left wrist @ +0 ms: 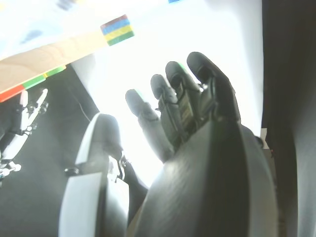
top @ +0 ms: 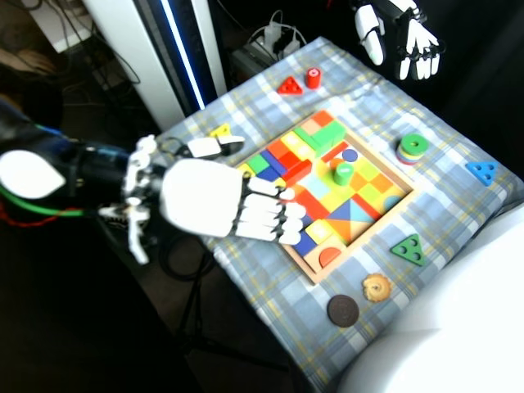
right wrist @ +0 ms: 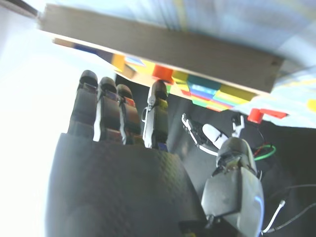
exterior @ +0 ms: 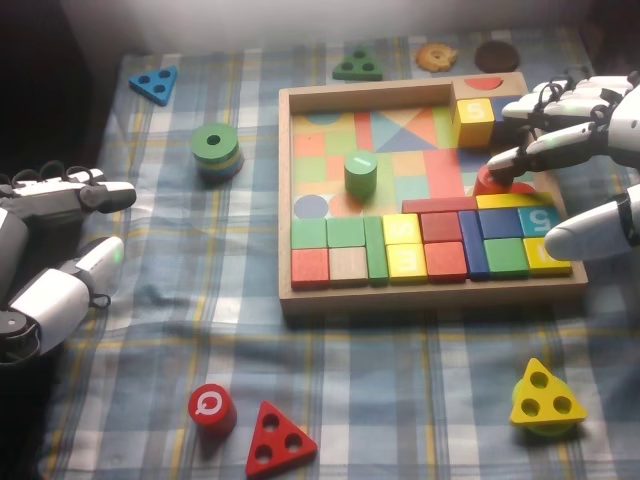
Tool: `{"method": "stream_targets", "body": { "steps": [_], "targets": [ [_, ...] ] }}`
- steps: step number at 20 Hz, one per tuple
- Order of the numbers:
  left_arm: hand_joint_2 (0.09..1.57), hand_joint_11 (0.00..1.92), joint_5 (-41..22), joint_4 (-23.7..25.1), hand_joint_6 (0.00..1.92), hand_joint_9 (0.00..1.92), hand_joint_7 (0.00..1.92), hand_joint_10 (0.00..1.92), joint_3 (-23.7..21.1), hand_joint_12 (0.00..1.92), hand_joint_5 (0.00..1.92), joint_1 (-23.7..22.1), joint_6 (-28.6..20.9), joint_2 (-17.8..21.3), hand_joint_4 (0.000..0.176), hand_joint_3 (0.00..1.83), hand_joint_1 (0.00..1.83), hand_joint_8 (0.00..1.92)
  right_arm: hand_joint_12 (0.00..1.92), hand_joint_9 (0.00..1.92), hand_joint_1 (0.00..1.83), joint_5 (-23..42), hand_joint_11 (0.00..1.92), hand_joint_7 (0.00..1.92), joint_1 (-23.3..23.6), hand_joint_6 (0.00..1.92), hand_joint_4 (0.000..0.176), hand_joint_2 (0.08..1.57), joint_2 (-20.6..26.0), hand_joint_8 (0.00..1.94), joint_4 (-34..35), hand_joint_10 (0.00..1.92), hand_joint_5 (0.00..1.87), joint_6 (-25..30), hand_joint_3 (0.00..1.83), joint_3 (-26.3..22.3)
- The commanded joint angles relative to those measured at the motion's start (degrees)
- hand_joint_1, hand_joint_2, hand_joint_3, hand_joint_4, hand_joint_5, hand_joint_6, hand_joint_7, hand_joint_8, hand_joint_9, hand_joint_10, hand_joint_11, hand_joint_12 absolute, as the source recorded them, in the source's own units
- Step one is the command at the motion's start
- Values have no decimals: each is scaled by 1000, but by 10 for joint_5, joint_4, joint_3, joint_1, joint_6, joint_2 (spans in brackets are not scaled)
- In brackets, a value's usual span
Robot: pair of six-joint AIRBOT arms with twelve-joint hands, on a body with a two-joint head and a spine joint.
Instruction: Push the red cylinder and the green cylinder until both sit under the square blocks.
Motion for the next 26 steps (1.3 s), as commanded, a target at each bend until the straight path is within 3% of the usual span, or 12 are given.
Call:
{"method": "stream_targets", "body": {
  "steps": [1, 5, 8, 11, 13, 14, 17, 18, 19, 21, 23, 26],
  "targets": [
    [1358, 0, -66, 21, 1, 337, 569, 321, 1, 817, 820, -4, -7, 0, 0, 3, 899, 0, 0, 0, 0, 38, 0, 0, 1, 5, 144, 906, 2, 0, 16, 0, 361, 3, 0, -3],
    [1340, 0, -65, 21, 8, 333, 587, 341, 1, 805, 844, -4, -7, 1, 0, 0, 944, 5, 0, 0, 0, 33, 0, 0, -12, 1, 133, 887, 13, 0, 27, 0, 355, 3, 0, -5],
    [1342, 0, -63, 21, 6, 338, 590, 343, 2, 850, 850, -4, -7, 0, 0, 0, 905, 3, 0, 0, 0, 32, 0, 0, -17, 2, 156, 862, 22, 0, 31, 0, 359, 3, 0, -9],
    [1349, 0, -62, 21, 0, 323, 570, 319, 2, 735, 842, -4, -7, 1, 0, 1, 894, 0, 0, 0, 0, 28, 0, 0, -24, 2, 175, 874, 35, 0, 38, 0, 352, 2, 0, -15],
    [1335, 0, -62, 21, 6, 354, 594, 317, 2, 803, 860, -4, -7, 1, 0, 0, 914, 6, 0, 0, 0, 26, 0, 0, -28, 2, 176, 860, 41, 0, 45, 0, 350, -5, 0, -19],
    [1340, 0, -61, 21, 1, 357, 585, 297, 2, 801, 845, -4, -7, 1, 0, 0, 900, 0, 0, 0, 0, 25, 0, 0, -30, 6, 161, 878, 43, 0, 52, 0, 362, -11, 0, -21],
    [1348, 0, -60, 20, 2, 351, 570, 287, 2, 762, 843, -4, -7, 1, 3, 2, 895, 0, 0, 0, 0, 27, 0, 0, -34, 6, 149, 889, 48, 0, 77, 0, 368, -30, 4, -26],
    [1346, 0, -60, 20, 1, 340, 561, 284, 2, 734, 834, -4, -7, 0, 6, 1, 905, 0, 0, 0, 0, 30, 0, 0, -34, 3, 171, 879, 48, 0, 84, 0, 363, -36, 0, -27],
    [1345, 0, -60, 20, 0, 327, 550, 274, 2, 689, 828, -4, -7, 0, 3, 0, 892, 0, 0, 0, 0, 35, 0, 0, -33, 6, 175, 881, 48, 0, 90, 0, 370, -42, 0, -28],
    [1351, 0, -60, 20, 1, 338, 553, 260, 2, 649, 827, -4, -7, 0, 0, 2, 890, 1, 0, 0, 0, 45, 0, 0, -32, 3, 164, 894, 48, 0, 108, 0, 369, -58, 5, -31],
    [1348, 0, -60, 20, 4, 363, 567, 261, 2, 738, 826, -4, -7, 0, 0, 0, 912, 3, 0, 0, 0, 54, 0, 0, -28, 0, 175, 860, 53, 0, 116, 0, 343, -62, 0, -35],
    [1351, 0, -59, 20, 3, 354, 567, 265, 2, 669, 827, -4, -7, 0, 0, 1, 914, 1, 0, 0, 0, 61, 0, 0, -19, 1, 175, 861, 70, 0, 120, 0, 344, -73, 0, -49]
  ]
}}
